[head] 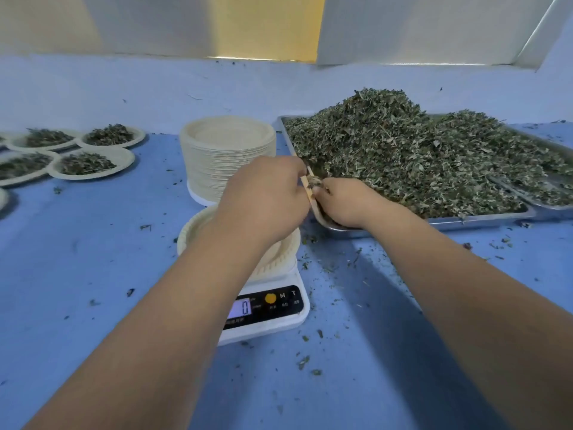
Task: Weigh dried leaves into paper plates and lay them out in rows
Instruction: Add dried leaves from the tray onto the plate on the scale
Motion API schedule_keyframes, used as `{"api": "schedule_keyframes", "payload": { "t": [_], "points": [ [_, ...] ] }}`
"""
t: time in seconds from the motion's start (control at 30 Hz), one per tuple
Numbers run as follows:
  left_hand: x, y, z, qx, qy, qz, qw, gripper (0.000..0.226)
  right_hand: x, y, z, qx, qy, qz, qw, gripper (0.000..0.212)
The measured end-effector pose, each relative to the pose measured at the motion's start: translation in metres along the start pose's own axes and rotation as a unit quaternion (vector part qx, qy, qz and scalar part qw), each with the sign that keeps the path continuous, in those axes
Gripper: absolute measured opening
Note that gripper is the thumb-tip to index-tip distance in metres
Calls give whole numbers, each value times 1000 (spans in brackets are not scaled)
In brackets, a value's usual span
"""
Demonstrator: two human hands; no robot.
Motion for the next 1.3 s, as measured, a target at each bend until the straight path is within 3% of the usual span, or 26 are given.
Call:
{"api": "schedule_keyframes", "payload": {
  "t": [0.1,0.2,0.23,0.4,0.5,0.67,0.9,1.03,1.13,1.3],
  "points": [
    [-21,-24,-29,-37,-97,66,992,42,-14,-7,3,14,-4,71,997,30],
    [-34,-51,-63,-90,-212,134,964,43,-39,-19,5,13,26,209,977,29],
    [-36,-61,-74,-105,-239,150,954,42,-43,-20,6,16,43,220,974,27],
    [-39,-113,-129,-167,-302,244,906,42,-5,-8,-5,38,-2,-22,999,20],
    [-33,-120,-151,-211,-360,256,872,36,-8,-10,-9,30,-23,16,999,21],
    [-8,-123,-168,-276,-394,228,846,31,-38,-23,-2,37,42,191,980,18],
    [12,-121,-171,-314,-517,227,763,28,-41,-36,0,23,62,234,970,23],
    [7,-122,-170,-295,-533,253,752,31,-42,-37,3,33,75,231,969,21],
    [-2,-125,-169,-269,-516,288,760,36,-38,-32,5,40,72,184,980,25],
    [1,-124,-166,-268,-515,264,770,33,-41,-35,6,32,83,207,974,26]
  ]
}}
Point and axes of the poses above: each hand's wrist, its own y-axis towards the middle knuckle, its own x-axis out of the palm, z = x × y, the point moved 7 cm from there along y, towards the middle knuckle, and after that the axes turned 3 degrees about -z, right-handed, at the moved point
